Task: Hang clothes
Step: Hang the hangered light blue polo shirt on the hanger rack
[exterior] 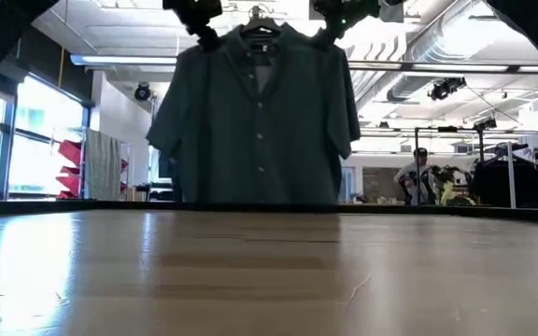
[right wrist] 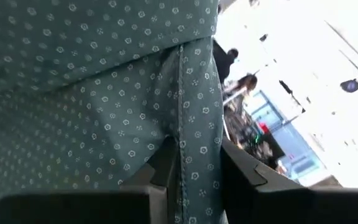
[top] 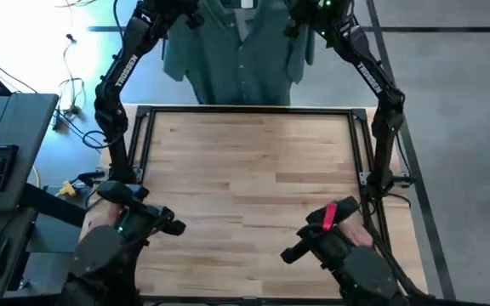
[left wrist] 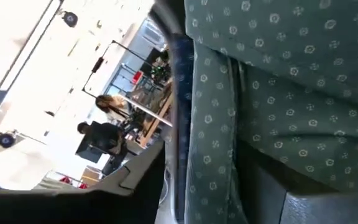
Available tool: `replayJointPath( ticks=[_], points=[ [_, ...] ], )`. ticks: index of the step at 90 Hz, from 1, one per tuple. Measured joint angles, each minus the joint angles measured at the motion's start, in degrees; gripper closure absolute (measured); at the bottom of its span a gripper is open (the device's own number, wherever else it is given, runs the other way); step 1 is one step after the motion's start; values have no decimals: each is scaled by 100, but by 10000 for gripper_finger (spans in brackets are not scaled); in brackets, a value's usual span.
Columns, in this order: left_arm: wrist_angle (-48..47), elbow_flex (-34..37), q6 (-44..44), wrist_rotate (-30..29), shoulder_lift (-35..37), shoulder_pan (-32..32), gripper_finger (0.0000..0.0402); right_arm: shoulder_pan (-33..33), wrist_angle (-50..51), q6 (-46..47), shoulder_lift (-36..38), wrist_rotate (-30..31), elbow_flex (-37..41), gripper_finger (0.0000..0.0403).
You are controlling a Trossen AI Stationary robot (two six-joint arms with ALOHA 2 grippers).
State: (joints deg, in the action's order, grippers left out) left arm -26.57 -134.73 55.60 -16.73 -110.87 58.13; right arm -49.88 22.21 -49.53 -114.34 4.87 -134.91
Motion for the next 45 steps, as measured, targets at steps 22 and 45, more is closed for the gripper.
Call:
replayJointPath(
  ticks=[22, 45],
  points=[
    [-74, 4, 6, -106, -2, 75, 282, 0, -337, 123, -214, -452, 0, 345],
    [-388, 4, 0, -181, -2, 73, 287, -1, -115, 472, -300, -489, -2, 345]
  ],
)
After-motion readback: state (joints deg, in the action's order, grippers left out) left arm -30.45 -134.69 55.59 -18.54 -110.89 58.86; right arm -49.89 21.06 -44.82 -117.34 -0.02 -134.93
